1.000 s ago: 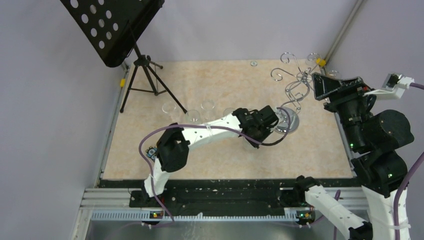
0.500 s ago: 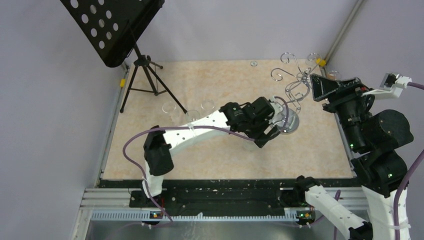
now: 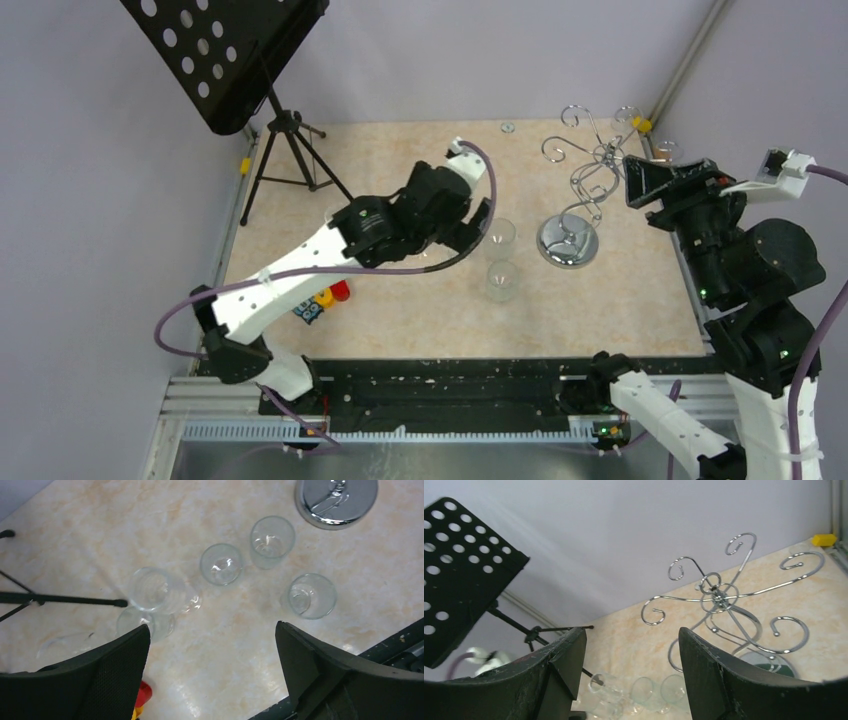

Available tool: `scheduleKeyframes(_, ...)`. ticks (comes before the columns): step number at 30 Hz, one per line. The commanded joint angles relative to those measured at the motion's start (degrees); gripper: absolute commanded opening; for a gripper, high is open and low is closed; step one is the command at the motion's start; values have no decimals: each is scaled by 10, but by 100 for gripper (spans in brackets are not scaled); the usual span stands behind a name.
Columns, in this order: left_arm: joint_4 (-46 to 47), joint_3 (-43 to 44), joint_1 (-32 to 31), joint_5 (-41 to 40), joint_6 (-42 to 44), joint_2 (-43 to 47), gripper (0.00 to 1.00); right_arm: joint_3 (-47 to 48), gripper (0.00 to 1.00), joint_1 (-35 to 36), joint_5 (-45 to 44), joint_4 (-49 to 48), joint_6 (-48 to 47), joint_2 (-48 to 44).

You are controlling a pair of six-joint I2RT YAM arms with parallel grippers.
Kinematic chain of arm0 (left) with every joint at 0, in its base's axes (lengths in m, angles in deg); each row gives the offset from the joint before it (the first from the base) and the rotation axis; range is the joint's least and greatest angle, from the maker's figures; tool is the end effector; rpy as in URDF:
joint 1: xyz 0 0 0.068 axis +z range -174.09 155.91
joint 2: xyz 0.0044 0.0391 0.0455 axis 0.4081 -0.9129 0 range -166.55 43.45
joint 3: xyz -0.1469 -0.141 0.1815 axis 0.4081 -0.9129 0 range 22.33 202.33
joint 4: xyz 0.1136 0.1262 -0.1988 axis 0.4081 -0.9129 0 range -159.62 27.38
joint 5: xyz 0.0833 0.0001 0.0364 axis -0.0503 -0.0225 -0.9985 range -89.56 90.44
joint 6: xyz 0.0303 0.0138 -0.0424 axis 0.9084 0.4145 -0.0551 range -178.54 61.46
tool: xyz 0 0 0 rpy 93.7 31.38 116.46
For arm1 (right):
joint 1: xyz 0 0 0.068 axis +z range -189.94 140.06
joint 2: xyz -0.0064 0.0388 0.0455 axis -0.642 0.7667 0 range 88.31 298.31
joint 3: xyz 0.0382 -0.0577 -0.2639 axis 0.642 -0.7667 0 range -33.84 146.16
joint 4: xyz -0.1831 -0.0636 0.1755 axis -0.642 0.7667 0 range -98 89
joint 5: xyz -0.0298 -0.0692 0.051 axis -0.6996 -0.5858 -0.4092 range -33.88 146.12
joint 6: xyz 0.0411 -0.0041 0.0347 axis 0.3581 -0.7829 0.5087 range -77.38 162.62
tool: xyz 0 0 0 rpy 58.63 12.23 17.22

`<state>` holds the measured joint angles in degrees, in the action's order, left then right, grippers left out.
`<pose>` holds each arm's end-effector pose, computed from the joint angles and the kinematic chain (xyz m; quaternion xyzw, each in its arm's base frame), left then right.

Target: Take the wine glass off the wine glass rack

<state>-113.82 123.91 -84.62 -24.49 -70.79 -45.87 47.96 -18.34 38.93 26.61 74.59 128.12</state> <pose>0.1735 -0.2765 0.4213 0.2755 0.8421 -0.0929 0.4543 0.0655 0.0146 0.5049 0.1707 0.6399 0.2467 0.7075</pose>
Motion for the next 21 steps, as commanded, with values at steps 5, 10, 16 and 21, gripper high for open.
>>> scheduleKeyframes(5, 146, -211, -3, -77, 88, 279, 98, 33, 70, 3, -115, 95, -81, -29)
scheduleKeyframes(10, 255, -317, -3, -142, 100, 448, 99, 26, 69, 3, -208, 125, -109, -69)
scheduleKeyframes(16, 273, -337, -3, -293, 117, 534, 99, -6, 69, 3, -260, 98, -124, -125)
scheduleKeyframes(21, 279, -338, -3, -371, 117, 555, 99, -19, 71, 3, -278, 77, -124, -154)
